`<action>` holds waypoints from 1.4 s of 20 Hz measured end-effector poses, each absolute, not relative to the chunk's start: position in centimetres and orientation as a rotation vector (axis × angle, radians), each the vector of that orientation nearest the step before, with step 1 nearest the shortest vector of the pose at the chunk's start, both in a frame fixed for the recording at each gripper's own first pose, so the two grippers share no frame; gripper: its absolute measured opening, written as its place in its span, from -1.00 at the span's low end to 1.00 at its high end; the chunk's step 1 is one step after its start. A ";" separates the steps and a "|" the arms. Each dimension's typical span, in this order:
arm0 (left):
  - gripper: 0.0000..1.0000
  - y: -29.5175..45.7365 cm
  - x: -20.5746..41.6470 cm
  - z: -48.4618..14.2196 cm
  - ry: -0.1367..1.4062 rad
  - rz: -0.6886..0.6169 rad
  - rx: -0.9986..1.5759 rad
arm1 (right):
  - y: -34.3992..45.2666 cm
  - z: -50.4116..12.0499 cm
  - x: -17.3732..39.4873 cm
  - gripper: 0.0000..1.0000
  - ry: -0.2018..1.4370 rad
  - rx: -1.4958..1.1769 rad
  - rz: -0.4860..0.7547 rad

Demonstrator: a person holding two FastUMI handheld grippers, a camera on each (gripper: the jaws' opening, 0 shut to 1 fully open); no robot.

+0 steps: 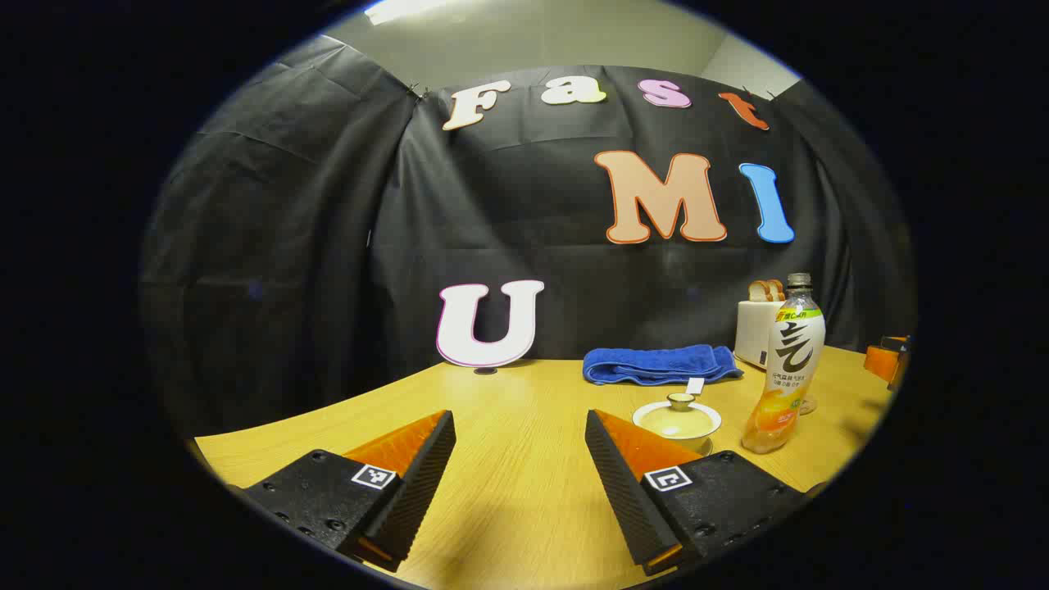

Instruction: Open the teacup lid with one hand, grasp the water bottle and pour water into the teacup with the other hand; after pouring, place the water bottle on the coaster and then close the teacup lid.

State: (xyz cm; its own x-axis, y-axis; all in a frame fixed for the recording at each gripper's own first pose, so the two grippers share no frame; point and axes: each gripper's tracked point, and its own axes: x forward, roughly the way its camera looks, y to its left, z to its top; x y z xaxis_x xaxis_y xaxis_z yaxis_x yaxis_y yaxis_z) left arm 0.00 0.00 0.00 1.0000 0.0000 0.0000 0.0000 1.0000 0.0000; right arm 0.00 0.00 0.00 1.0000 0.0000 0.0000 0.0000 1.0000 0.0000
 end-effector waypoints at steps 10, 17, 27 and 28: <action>0.87 0.2 0.2 -0.1 0.002 0.018 0.002 | 0.0 0.0 -0.1 1.00 0.000 -0.001 0.001; 0.87 -0.1 0.1 -0.1 0.003 -0.006 0.000 | 0.0 0.0 0.0 0.96 0.001 -0.001 0.002; 0.87 -4.9 1.8 0.0 0.002 -0.211 -0.004 | 0.1 0.0 -0.1 0.96 0.001 0.000 0.009; 0.87 -5.6 2.1 0.0 0.003 -0.234 -0.003 | 0.0 0.0 -0.1 0.96 0.001 0.000 0.009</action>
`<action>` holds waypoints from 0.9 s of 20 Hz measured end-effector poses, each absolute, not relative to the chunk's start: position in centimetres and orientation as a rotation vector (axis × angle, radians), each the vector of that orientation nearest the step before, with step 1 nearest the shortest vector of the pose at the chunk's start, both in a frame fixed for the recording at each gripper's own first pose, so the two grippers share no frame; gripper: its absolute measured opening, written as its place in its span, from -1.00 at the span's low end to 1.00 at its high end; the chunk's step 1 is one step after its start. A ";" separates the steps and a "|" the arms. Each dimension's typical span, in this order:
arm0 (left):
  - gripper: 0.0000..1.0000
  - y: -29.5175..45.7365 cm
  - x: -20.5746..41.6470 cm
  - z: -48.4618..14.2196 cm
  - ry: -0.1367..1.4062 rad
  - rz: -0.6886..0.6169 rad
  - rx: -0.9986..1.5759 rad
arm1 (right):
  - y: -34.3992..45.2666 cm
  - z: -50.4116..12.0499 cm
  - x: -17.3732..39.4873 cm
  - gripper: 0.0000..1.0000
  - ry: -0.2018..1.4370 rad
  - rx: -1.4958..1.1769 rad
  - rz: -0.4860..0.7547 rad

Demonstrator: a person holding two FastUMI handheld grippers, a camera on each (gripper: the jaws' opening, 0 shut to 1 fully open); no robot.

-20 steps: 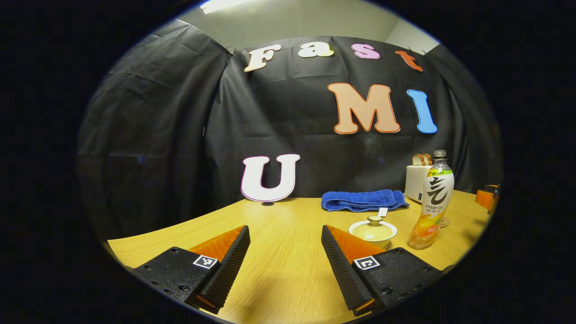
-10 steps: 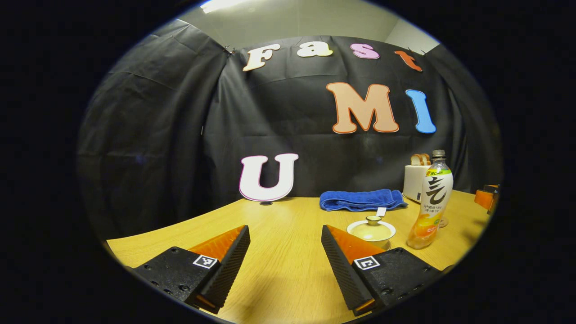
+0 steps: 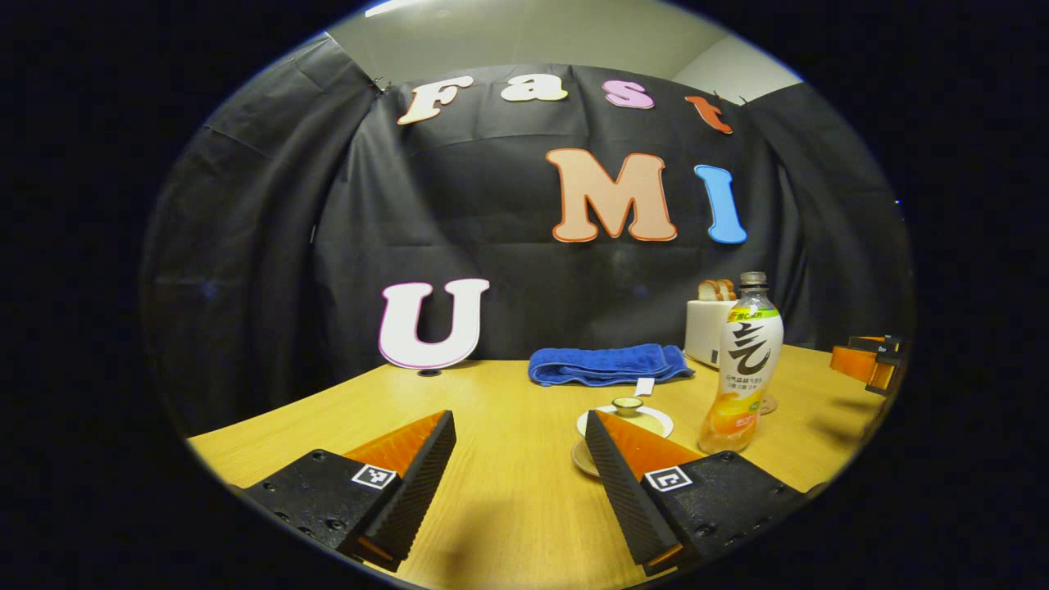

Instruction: Open the teacup lid with one hand, grasp the water bottle and pour water into the teacup with the other hand; after pouring, place the water bottle on the coaster and then close the teacup lid.

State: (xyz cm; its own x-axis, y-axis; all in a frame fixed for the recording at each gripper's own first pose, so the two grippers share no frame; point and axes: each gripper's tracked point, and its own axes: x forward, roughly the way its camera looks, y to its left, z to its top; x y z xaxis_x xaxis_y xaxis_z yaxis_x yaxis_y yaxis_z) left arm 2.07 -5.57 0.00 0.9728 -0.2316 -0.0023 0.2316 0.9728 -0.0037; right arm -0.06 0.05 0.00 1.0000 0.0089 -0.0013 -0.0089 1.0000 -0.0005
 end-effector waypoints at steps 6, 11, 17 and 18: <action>0.83 -9.5 3.8 -0.3 0.024 -0.341 0.010 | 0.1 -0.1 -0.1 1.00 0.001 -0.001 0.009; 0.82 -12.3 4.8 -0.7 0.047 -0.429 0.024 | 0.1 -0.1 -0.1 0.96 0.002 -0.001 0.011; 0.82 -14.0 6.2 -1.7 0.107 -0.484 0.028 | 0.2 -0.1 -0.1 0.97 0.002 -0.001 0.013; 0.81 -14.3 6.4 -1.6 0.106 -0.488 0.031 | 0.2 0.0 -0.2 0.97 0.002 -0.001 0.014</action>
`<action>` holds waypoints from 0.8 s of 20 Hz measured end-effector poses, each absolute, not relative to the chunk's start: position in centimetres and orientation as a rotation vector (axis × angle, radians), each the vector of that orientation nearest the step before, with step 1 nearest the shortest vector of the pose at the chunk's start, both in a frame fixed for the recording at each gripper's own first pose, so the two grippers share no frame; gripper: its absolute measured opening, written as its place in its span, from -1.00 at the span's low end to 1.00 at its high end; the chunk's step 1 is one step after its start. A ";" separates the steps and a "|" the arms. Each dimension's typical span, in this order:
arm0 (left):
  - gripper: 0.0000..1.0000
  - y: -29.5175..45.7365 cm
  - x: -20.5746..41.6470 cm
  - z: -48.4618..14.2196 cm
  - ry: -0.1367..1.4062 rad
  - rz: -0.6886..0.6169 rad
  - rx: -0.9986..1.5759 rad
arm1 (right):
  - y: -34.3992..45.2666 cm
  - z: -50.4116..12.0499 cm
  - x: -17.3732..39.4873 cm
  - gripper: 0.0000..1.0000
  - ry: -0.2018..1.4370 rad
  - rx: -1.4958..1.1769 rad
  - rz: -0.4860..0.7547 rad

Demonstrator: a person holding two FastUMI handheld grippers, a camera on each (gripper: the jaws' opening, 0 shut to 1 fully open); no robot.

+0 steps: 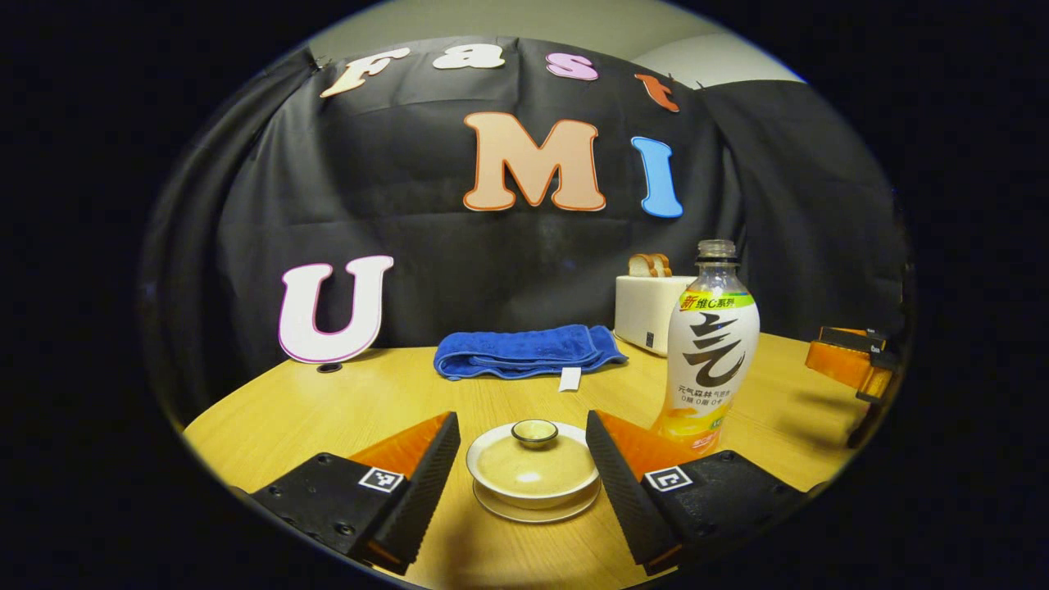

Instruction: Open the teacup lid with one hand, grasp the water bottle and pour water into the teacup with the other hand; after pouring, place the water bottle on the coaster and then close the teacup lid.

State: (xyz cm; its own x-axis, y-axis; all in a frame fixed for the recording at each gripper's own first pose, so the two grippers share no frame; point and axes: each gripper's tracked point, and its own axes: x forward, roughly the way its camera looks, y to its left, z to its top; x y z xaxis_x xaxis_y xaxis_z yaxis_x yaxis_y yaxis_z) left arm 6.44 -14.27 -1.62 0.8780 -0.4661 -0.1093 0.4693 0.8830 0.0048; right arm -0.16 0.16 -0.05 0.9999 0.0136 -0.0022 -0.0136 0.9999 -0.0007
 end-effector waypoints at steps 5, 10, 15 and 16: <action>0.53 -15.3 7.3 -1.3 0.085 -0.508 0.033 | 0.1 -0.1 -0.1 0.96 0.002 -0.001 0.014; 0.15 -16.2 7.7 -1.8 0.111 -0.546 0.045 | 0.2 0.0 -0.1 0.96 0.002 -0.001 0.014; -0.39 -15.9 7.9 -1.4 0.105 -0.535 0.026 | 0.2 -0.1 -0.1 0.96 0.002 -0.001 0.014; -0.40 -15.8 8.0 -1.6 0.106 -0.532 0.027 | 0.2 -0.1 -0.2 0.96 0.002 -0.002 0.014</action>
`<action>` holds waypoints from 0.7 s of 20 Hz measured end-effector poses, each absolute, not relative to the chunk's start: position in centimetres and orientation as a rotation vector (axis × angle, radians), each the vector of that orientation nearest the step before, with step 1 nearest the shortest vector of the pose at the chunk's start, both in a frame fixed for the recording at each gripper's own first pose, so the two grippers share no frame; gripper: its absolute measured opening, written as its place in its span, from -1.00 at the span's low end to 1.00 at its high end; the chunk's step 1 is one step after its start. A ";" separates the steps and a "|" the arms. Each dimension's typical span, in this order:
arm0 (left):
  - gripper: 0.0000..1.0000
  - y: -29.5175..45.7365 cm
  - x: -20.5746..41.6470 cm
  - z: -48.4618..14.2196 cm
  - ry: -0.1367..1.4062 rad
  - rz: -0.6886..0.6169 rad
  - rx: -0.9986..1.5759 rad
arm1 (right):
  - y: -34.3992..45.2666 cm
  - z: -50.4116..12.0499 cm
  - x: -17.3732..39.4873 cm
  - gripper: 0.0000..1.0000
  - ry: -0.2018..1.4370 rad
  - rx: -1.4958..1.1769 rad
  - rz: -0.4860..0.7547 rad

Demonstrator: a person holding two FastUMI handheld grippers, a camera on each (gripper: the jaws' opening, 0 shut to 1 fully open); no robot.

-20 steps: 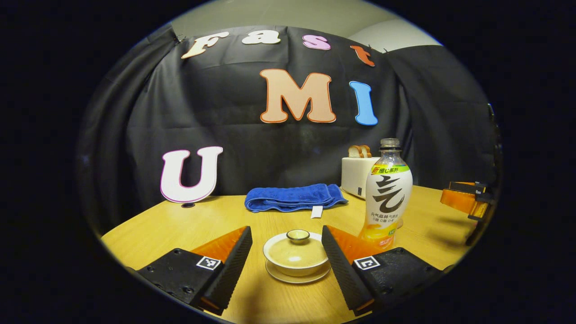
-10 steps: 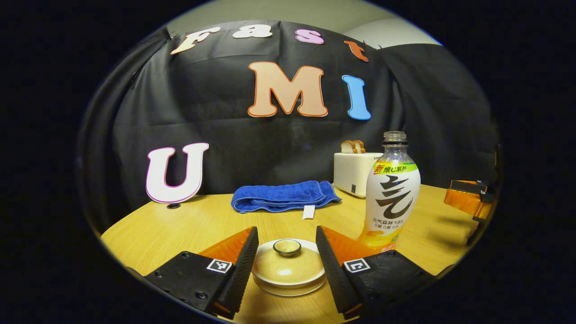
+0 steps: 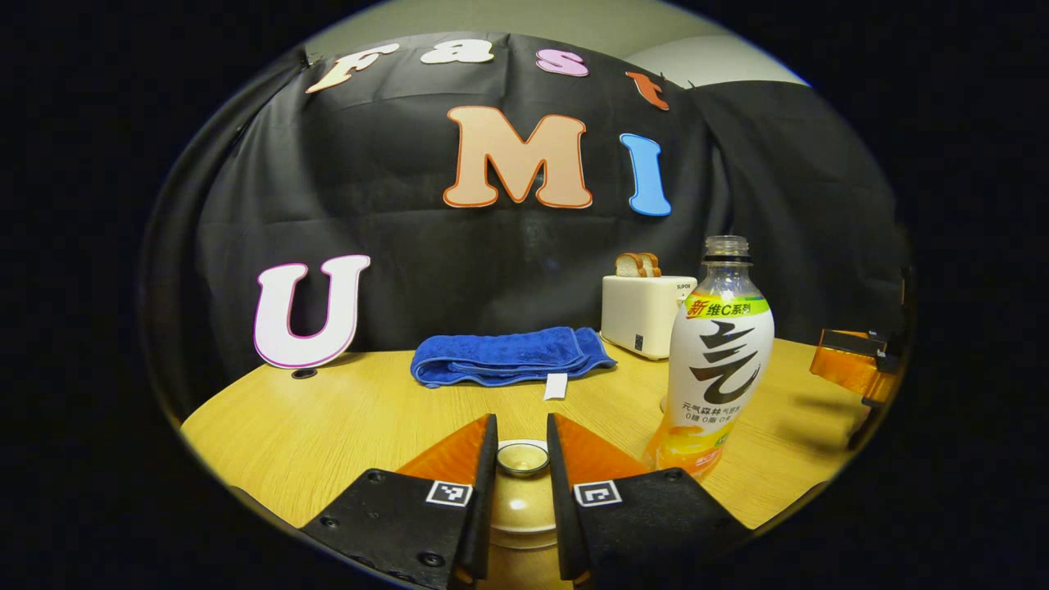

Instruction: Open the teacup lid with one hand, grasp the water bottle and pour water into the teacup with the other hand; after pouring, place the water bottle on the coaster and then close the teacup lid.

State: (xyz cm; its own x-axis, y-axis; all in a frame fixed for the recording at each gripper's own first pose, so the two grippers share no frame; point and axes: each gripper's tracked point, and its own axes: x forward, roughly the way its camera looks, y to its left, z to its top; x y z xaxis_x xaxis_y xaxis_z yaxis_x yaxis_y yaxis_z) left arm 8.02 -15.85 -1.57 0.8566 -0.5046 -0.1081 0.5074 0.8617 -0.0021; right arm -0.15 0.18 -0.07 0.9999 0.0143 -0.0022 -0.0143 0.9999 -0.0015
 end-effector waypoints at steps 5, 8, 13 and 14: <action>-0.41 -15.3 7.8 -0.9 0.076 -0.510 -0.010 | 0.2 -0.1 -0.1 0.96 0.002 -0.002 0.014; -0.39 -14.9 7.3 -0.1 0.022 -0.504 -0.001 | 0.2 -0.1 -0.1 0.97 0.002 -0.002 0.014; -0.40 -11.6 6.9 0.2 0.002 -0.423 -0.006 | 0.2 -0.1 -0.1 0.97 0.002 -0.002 0.014; -0.41 -10.6 6.8 0.1 0.002 -0.403 -0.004 | 0.2 -0.1 -0.1 0.96 0.002 -0.002 0.015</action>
State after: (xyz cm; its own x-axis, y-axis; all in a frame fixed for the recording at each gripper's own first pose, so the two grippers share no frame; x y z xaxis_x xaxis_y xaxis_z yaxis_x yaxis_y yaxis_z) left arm 6.80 -10.62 0.07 0.9197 -0.3926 -0.0008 0.3926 0.9197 -0.0046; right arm -0.11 0.18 -0.09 0.9999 0.0145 -0.0017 -0.0145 0.9999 -0.0017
